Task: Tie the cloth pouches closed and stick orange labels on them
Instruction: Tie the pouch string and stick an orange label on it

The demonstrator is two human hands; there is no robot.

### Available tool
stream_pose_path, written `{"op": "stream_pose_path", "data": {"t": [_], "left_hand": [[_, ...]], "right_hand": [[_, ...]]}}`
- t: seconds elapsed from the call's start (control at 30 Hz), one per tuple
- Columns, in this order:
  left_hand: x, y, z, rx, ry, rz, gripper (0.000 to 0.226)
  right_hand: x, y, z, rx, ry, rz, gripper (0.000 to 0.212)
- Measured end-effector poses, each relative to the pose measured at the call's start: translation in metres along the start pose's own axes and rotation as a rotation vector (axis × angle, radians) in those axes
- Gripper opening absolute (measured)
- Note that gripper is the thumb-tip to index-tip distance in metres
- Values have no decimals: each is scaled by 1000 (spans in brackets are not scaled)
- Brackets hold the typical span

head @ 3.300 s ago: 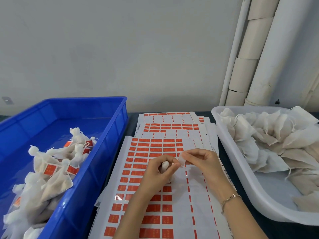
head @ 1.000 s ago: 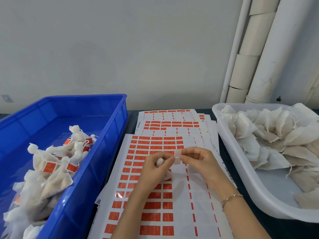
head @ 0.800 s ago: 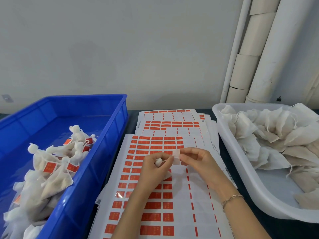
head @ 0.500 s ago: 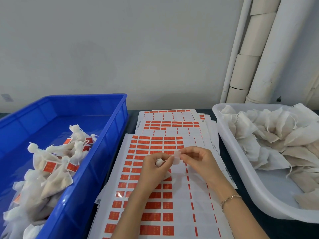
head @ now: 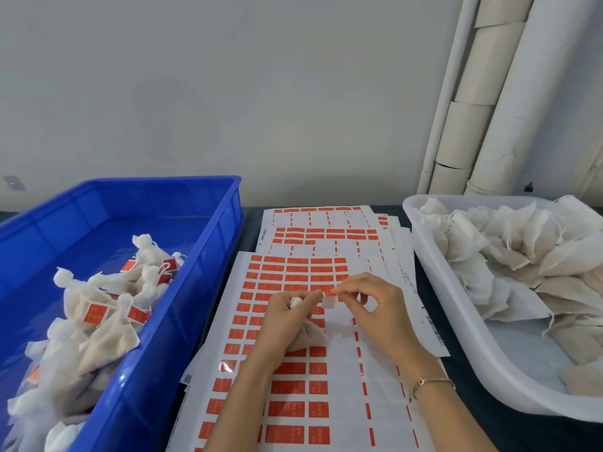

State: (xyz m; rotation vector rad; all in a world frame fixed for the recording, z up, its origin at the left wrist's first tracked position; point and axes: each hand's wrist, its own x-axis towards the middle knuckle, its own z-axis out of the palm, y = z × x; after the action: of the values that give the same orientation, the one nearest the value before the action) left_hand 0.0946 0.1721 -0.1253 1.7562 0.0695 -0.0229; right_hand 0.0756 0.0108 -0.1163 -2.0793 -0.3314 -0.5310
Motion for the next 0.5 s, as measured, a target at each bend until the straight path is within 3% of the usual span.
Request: {"op": "stream_pose_path", "data": {"t": [0.5], "left_hand": [[3,-3,1,-45,28,-71,26]], "right_hand": [[-2,9,5,-52,-19,-115,19]]}}
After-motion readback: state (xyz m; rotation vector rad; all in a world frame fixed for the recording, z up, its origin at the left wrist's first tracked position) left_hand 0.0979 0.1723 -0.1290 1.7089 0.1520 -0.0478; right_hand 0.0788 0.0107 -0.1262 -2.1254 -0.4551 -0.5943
